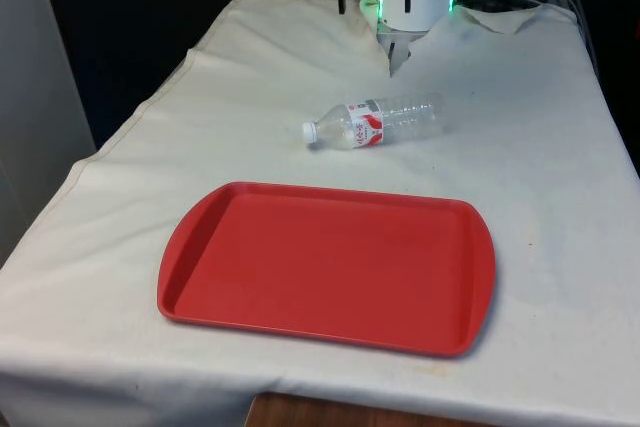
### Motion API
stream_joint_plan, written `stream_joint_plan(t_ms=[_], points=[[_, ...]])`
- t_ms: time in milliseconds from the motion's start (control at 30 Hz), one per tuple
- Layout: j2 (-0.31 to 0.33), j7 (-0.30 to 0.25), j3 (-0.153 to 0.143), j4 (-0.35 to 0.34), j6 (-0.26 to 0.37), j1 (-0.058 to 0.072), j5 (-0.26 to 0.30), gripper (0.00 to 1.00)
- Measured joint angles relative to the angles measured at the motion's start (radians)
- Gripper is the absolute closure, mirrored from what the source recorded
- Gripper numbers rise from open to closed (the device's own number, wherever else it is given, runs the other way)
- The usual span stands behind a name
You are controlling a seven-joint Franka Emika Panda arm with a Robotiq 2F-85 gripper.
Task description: Place the bottle upright on the tray.
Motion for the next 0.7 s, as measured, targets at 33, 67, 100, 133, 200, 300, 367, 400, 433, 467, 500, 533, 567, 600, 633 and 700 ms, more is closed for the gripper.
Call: stream_joint_plan(t_ms=[33, 67, 100, 133, 200, 300, 367, 400, 433, 467, 500, 533, 567, 600, 633, 700], points=[[0.004, 0.000, 0.000, 0.001, 0.004, 0.000, 0.000, 0.00], [0.013, 0.002, 0.000, 0.003, 0.008, 0.000, 0.001, 0.00], [0.018, 0.003, 0.000, 0.005, 0.009, 0.000, 0.001, 0.00], [0.018, 0.003, 0.000, 0.005, 0.009, 0.000, 0.001, 0.00], [0.027, 0.006, 0.000, 0.008, 0.012, 0.000, 0.002, 0.00], [0.038, 0.011, 0.000, 0.009, 0.021, 0.000, 0.004, 0.00], [0.045, 0.017, 0.000, 0.008, 0.025, 0.000, 0.006, 0.00], [0.047, 0.021, 0.000, 0.009, 0.026, 0.000, 0.007, 0.00], [0.047, 0.021, 0.000, 0.009, 0.026, 0.000, 0.007, 0.00], [0.050, 0.026, 0.000, 0.009, 0.028, 0.000, 0.007, 0.00], [0.053, 0.032, 0.000, 0.009, 0.030, 0.000, 0.007, 0.00], [0.057, 0.037, 0.000, 0.009, 0.033, 0.000, 0.008, 0.00], [0.060, 0.043, 0.000, 0.009, 0.037, 0.000, 0.008, 0.00], [0.069, 0.054, 0.000, 0.009, 0.044, 0.000, 0.009, 0.00], [0.072, 0.060, 0.000, 0.009, 0.047, 0.000, 0.011, 0.00], [0.079, 0.071, 0.000, 0.010, 0.051, 0.000, 0.013, 0.00]])
